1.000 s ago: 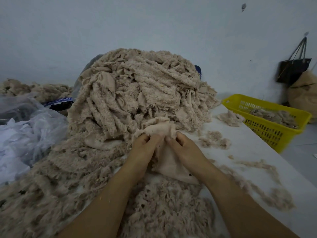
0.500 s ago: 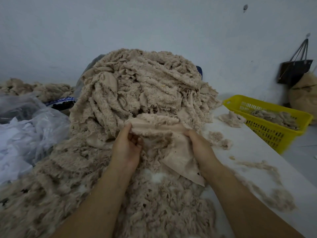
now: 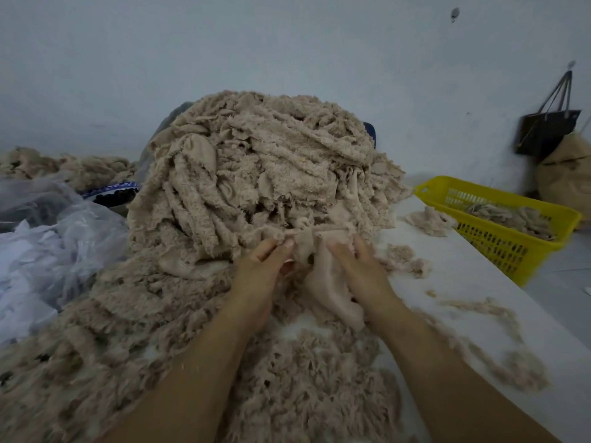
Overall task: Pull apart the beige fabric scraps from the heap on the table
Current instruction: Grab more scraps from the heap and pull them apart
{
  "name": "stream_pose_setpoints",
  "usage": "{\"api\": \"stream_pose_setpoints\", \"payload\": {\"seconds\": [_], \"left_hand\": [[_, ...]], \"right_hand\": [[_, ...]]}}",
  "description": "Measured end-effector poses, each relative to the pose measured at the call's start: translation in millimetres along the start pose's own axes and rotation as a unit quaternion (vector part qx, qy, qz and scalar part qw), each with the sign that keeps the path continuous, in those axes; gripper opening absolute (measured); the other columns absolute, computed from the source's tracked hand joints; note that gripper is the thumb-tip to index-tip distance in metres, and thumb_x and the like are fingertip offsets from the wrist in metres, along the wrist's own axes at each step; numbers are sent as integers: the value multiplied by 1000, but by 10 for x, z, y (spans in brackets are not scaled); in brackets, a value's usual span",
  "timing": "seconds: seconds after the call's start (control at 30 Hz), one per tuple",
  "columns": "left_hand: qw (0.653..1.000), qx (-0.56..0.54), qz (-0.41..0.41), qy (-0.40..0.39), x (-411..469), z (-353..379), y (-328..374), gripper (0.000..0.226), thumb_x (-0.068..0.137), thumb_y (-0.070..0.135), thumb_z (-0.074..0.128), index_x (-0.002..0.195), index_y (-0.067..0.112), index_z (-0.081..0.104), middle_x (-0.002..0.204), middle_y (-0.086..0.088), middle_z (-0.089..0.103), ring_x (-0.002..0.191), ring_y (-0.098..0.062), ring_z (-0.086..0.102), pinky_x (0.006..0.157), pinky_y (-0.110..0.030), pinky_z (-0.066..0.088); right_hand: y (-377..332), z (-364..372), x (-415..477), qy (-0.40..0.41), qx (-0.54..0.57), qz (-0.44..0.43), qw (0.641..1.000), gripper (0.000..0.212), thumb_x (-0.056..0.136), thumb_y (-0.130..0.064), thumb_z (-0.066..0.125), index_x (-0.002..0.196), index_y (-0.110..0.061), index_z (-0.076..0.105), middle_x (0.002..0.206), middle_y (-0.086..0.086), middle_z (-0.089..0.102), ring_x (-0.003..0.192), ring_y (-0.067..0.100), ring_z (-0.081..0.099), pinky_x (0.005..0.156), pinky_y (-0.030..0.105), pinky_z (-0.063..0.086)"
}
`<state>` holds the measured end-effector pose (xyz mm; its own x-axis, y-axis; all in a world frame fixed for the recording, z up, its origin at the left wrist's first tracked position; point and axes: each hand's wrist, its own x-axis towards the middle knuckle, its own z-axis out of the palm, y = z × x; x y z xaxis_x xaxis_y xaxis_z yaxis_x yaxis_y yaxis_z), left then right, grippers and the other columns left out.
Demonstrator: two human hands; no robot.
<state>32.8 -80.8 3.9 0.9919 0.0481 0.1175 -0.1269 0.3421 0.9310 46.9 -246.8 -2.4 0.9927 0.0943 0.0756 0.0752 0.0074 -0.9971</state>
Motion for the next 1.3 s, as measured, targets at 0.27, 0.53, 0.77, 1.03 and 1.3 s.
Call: {"api": "stream_pose_setpoints", "payload": {"seconds": [0.27,0.53,0.77,1.03,1.3], "left_hand": [[999,36,-21,-28,-16,12,-63,39,66,51,81,98,31,80,108,0,76,104,-14,71,82,-22,56],[985,-167,-44,-2,28,-38,61,18,83,22,65,68,19,75,72,0,67,67,-8,65,62,-19,55],[920,-359,-37,150,175,-296,170,16,101,7,48,91,6,61,77,-3,58,60,-7,58,56,-17,50],[916,361,142,97,-22,-31,60,38,85,68,54,62,37,48,74,16,50,55,4,47,53,-7,38],[848,465,248,-55,4,33,-87,22,94,19,66,115,21,65,102,18,56,95,5,53,75,-6,38]], "right_hand": [[-5,203,-81,-55,-188,-70,978,15,97,-37,61,102,-28,51,88,-19,59,74,-16,57,59,6,42],[-16,115,-51,-20,-158,-22,987,68,97,-56,46,154,-23,32,160,-4,32,141,14,38,98,19,29],[-89,-103,30,128,88,45,987,64,97,-52,52,152,-25,34,146,0,52,127,23,56,102,37,47],[-88,-95,57,94,238,90,963,67,85,-45,68,143,-17,48,134,7,62,109,26,67,88,45,58],[-63,70,-60,-42,106,37,993,27,89,-41,66,110,-24,67,98,-12,76,89,4,72,66,15,54]]}}
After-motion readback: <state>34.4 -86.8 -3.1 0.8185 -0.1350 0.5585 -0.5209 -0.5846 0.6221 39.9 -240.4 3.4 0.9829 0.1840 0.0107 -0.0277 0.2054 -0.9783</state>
